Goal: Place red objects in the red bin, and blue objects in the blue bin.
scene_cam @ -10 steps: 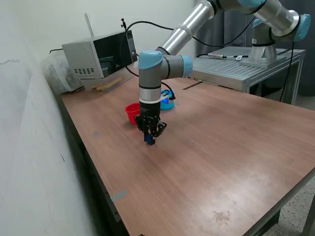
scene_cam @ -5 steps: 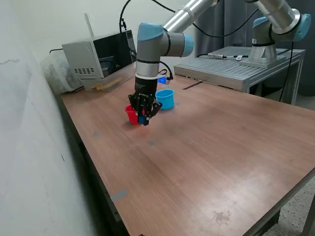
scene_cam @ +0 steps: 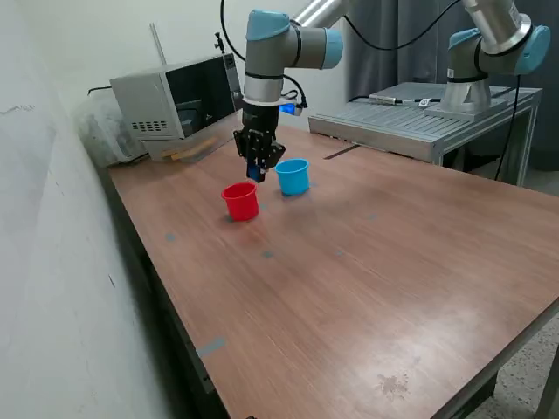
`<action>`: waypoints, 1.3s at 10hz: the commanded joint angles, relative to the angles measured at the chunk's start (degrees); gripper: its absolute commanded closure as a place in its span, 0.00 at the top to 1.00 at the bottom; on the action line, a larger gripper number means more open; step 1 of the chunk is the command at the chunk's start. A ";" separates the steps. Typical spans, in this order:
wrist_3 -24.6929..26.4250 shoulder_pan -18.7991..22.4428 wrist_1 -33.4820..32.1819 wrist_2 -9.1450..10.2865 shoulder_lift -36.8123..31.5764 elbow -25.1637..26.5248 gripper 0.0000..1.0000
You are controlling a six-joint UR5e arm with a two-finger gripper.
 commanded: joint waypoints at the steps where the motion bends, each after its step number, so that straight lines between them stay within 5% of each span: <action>1: 0.68 -5.46 -0.19 -1.24 -9.92 11.48 0.00; 6: 1.91 -9.51 -0.98 -0.80 -20.82 26.69 0.00; 13: 3.67 -9.43 -3.01 -0.54 -21.45 33.14 0.00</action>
